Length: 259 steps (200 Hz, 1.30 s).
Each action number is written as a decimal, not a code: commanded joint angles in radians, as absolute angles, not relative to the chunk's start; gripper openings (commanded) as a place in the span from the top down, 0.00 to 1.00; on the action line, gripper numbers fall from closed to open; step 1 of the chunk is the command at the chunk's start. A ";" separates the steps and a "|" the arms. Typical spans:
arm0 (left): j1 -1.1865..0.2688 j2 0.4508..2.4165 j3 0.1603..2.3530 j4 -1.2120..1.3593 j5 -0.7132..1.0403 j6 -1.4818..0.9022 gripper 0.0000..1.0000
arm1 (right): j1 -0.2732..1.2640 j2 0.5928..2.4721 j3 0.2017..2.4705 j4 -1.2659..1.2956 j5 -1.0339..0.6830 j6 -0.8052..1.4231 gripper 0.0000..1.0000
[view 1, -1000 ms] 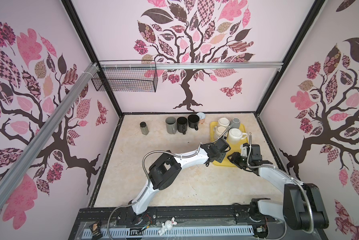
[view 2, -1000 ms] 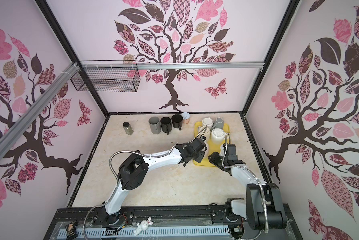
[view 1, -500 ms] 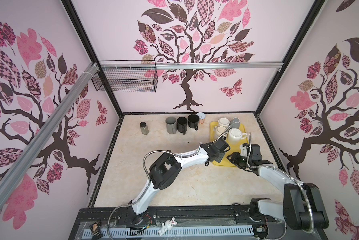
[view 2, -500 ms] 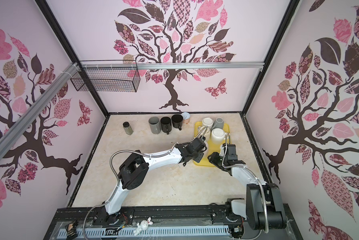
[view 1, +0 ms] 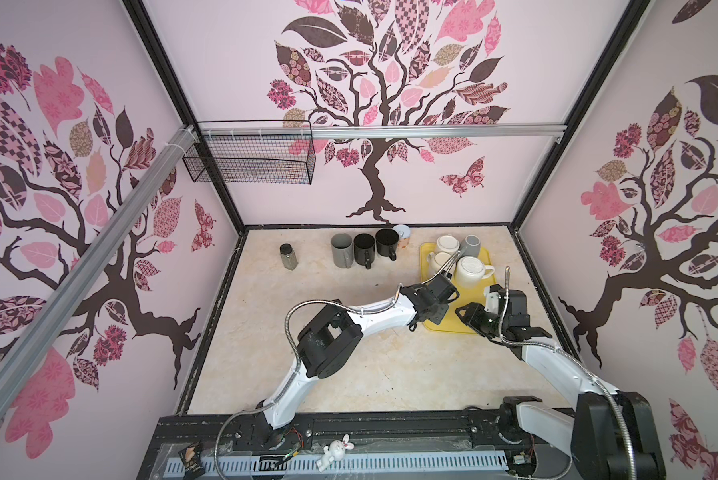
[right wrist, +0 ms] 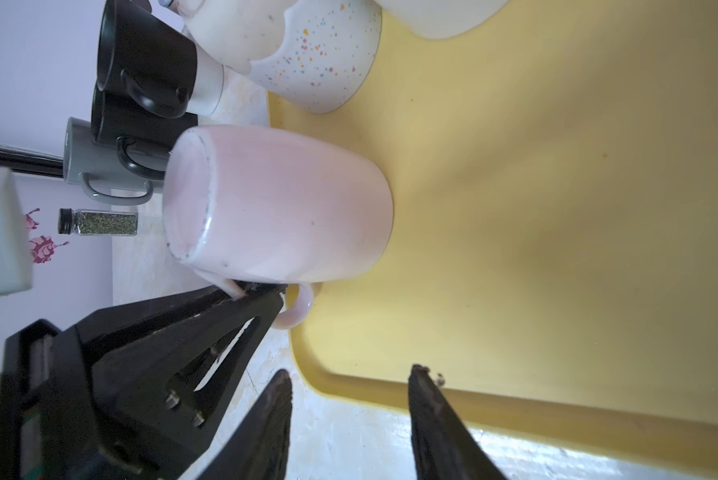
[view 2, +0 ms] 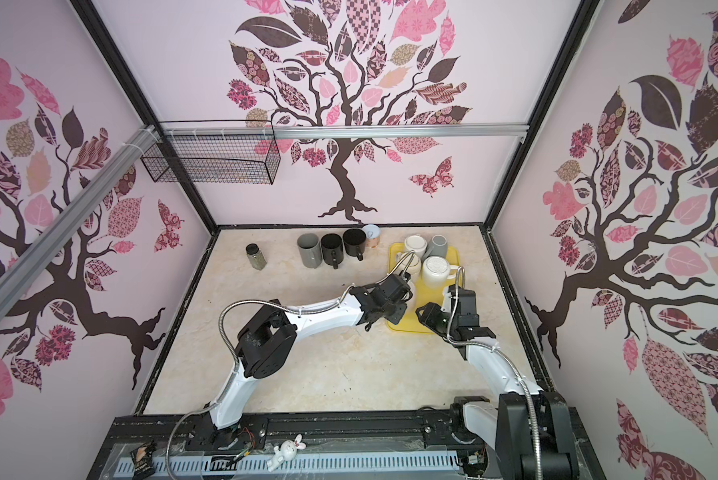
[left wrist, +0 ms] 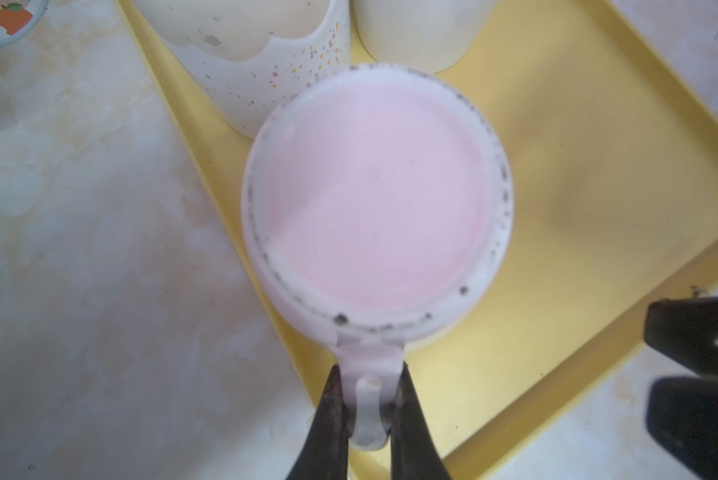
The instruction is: Turn the mug right side up
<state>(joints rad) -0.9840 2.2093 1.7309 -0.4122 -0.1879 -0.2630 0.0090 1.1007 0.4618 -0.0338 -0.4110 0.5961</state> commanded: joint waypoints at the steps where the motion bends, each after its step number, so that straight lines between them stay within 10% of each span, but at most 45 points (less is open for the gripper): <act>1: -0.972 2.104 1.678 -0.316 -0.130 -0.271 1.00 | 0.010 1.051 0.443 0.015 -0.443 0.646 0.52; 145: -0.881 1.945 1.480 -0.050 0.100 -0.408 1.00 | 0.019 0.997 0.364 0.239 -0.587 0.899 0.53; 259: -0.852 1.899 1.425 0.130 0.253 -0.706 1.00 | 0.252 0.935 0.365 0.245 -0.319 0.623 0.57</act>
